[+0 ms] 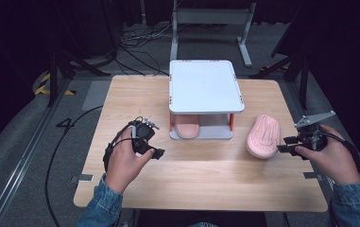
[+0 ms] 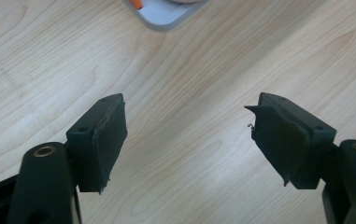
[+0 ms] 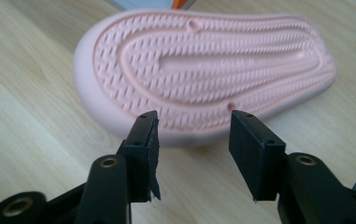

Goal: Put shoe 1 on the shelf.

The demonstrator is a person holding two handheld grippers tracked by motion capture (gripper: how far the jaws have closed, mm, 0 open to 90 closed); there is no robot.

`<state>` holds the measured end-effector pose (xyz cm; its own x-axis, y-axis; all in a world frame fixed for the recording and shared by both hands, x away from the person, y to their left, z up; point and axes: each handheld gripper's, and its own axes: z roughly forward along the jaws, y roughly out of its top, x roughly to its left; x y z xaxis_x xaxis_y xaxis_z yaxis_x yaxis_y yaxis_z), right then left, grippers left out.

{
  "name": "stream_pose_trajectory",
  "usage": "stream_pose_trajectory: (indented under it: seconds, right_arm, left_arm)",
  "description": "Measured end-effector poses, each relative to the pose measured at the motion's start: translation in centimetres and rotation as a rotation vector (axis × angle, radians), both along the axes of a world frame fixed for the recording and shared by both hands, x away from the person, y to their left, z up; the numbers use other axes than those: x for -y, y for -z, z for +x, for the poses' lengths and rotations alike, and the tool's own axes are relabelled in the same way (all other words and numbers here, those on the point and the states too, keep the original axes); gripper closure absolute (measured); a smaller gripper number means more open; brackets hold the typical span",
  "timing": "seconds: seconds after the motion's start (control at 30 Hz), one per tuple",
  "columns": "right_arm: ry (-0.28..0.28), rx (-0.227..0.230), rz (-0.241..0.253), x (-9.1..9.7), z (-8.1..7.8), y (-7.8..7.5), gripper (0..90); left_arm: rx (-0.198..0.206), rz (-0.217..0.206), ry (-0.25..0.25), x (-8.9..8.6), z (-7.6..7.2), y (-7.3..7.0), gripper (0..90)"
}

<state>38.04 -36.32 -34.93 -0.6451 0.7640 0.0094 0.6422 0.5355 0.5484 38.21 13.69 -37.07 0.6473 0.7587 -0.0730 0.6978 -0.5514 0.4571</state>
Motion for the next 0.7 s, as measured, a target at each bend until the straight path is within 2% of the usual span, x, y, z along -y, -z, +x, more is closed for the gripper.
stream_pose_trajectory:
  seconds: [0.1, 0.13, 0.2, 0.23, 0.3, 0.4, 0.43, 0.47, 0.7]
  right_arm:
    - [-0.002, 0.009, -0.008, -0.2, 0.9, -0.2, 58.5]
    - [-0.001, 0.01, -0.006, -0.3, 1.9, -0.3, 64.8]
    - [0.003, 0.011, -0.011, -0.4, 2.4, -0.3, 67.1]
    - [0.003, 0.006, -0.024, -0.6, 3.3, -0.2, 72.6]
    - [0.004, 0.007, -0.032, -0.7, 3.7, -0.2, 75.3]
    - [-0.001, 0.006, -0.03, -1.2, 5.3, 0.2, 83.9]
    - [-0.001, 0.006, -0.03, -1.2, 5.3, 0.2, 83.9]
    - [-0.004, -0.009, -0.031, -1.4, 6.0, 0.4, 88.7]
    - [-0.005, -0.052, -0.054, -2.2, 7.8, 2.1, 90.0]
  left_arm:
    - [0.011, 0.004, -0.012, -0.8, 0.1, 0.1, 24.9]
    - [0.014, 0.004, -0.018, -1.1, 0.1, 0.2, 24.4]
    - [0.009, 0.005, -0.026, -1.5, 0.1, 0.3, 24.0]
    - [0.01, 0.005, -0.034, -1.7, 0.2, 0.4, 24.0]
    - [0.006, 0.005, -0.038, -1.8, 0.2, 0.5, 24.0]
    - [0.001, 0.003, -0.034, -1.9, 0.4, 0.7, 24.2]
    - [0.0, 0.007, -0.029, -1.9, 0.4, 0.7, 24.2]
    - [-0.002, 0.006, -0.029, -1.8, 0.4, 0.7, 24.3]
    - [-0.009, 0.007, -0.027, -1.8, 0.5, 1.0, 24.6]
